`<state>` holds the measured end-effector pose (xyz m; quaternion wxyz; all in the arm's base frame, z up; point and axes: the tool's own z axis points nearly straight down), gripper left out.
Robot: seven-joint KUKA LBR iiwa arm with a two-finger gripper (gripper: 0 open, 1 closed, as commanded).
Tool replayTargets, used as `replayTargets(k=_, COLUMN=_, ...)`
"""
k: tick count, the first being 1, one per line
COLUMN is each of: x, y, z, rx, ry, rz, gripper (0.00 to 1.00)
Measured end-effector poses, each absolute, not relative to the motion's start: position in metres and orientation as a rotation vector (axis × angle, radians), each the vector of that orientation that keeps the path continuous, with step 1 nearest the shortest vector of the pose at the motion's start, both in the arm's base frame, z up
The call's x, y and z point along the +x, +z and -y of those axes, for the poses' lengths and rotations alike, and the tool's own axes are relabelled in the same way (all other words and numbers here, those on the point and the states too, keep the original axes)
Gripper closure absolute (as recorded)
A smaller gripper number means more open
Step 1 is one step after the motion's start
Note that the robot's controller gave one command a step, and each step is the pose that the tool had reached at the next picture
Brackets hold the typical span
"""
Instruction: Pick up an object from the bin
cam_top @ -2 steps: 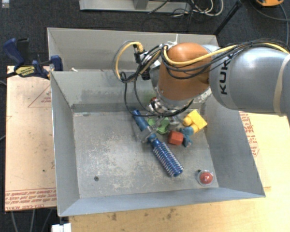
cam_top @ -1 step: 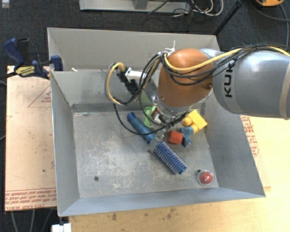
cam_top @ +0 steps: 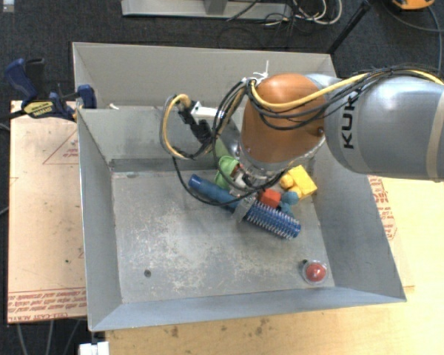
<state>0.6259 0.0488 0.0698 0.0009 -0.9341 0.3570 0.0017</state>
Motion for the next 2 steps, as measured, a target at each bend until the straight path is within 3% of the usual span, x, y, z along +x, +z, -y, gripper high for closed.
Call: replayTargets(k=2, x=0.627, y=0.161, z=-0.051, rx=-2.925, ry=-0.003, rz=-1.134, gripper=1.0)
